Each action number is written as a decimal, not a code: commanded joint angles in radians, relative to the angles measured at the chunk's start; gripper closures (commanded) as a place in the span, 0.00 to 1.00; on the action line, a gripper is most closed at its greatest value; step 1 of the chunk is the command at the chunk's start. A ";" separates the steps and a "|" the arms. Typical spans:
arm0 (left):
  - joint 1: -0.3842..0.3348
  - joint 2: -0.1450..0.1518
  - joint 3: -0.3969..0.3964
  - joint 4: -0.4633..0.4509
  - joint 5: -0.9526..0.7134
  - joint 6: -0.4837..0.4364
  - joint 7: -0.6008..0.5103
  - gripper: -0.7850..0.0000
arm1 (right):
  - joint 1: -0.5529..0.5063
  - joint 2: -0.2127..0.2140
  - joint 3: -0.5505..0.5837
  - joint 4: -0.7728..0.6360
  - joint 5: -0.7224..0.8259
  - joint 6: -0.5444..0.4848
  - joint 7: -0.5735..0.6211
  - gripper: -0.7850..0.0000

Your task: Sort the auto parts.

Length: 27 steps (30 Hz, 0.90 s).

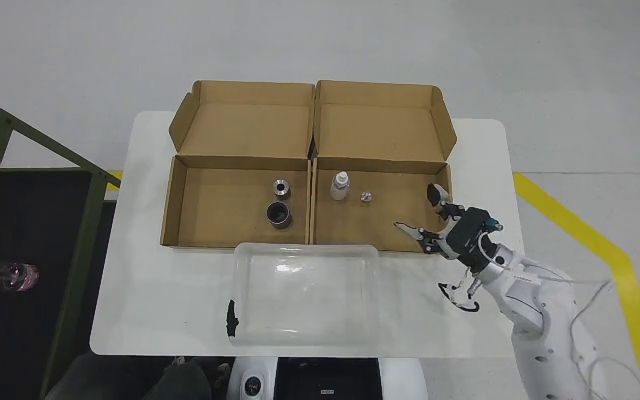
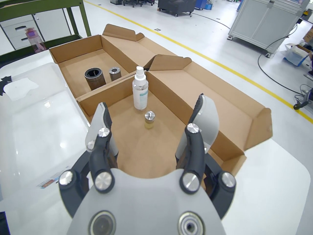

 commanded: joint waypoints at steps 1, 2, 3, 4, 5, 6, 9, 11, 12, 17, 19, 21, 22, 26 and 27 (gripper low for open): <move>0.000 0.000 0.000 0.000 0.000 0.000 0.000 0.00 | -0.030 0.003 0.029 -0.008 -0.010 0.016 -0.040 0.24; 0.000 0.000 0.000 0.000 0.000 0.000 0.000 0.00 | -0.045 0.004 0.043 -0.011 -0.014 0.025 -0.060 0.24; 0.000 0.000 0.000 0.000 0.000 0.000 0.000 0.00 | -0.059 0.005 0.058 -0.012 -0.019 0.034 -0.079 0.24; 0.000 0.000 0.000 0.000 0.000 0.000 0.000 0.00 | -0.072 0.006 0.071 -0.012 -0.023 0.043 -0.098 0.24; 0.000 0.000 0.000 0.000 0.000 0.000 0.000 0.00 | -0.085 0.007 0.084 -0.010 -0.027 0.052 -0.115 0.23; 0.000 0.000 0.000 0.000 0.000 0.000 0.000 0.00 | -0.096 0.008 0.096 -0.007 -0.030 0.060 -0.131 0.23; 0.000 0.000 0.000 0.000 0.000 0.000 0.000 0.00 | -0.127 0.011 0.126 0.004 -0.039 0.078 -0.170 0.21; 0.000 0.000 0.000 0.000 0.000 0.000 0.000 0.00 | -0.143 0.013 0.143 0.012 -0.044 0.089 -0.191 0.20; 0.000 0.000 0.000 0.000 0.000 0.000 0.000 0.00 | -0.151 0.014 0.150 0.016 -0.046 0.094 -0.200 0.19; 0.000 0.000 0.000 0.000 0.000 0.000 0.000 0.00 | -0.182 0.017 0.173 0.023 -0.050 0.108 -0.233 0.05; 0.000 0.000 0.000 0.000 0.000 0.000 0.000 0.00 | -0.193 0.018 0.181 0.021 -0.053 0.116 -0.242 0.00; 0.000 0.000 0.000 0.000 0.000 0.000 0.000 0.00 | -0.205 0.019 0.184 0.021 -0.053 0.122 -0.252 0.00; 0.000 0.000 0.000 0.000 0.000 0.000 0.000 0.00 | -0.209 0.019 0.186 0.022 -0.051 0.126 -0.255 0.00; 0.000 0.000 0.000 0.000 0.000 0.000 0.000 0.00 | -0.220 0.021 0.190 0.023 -0.043 0.138 -0.259 0.00; 0.000 0.000 0.000 0.000 0.000 0.000 0.000 0.00 | -0.221 0.021 0.190 0.022 -0.042 0.137 -0.258 0.00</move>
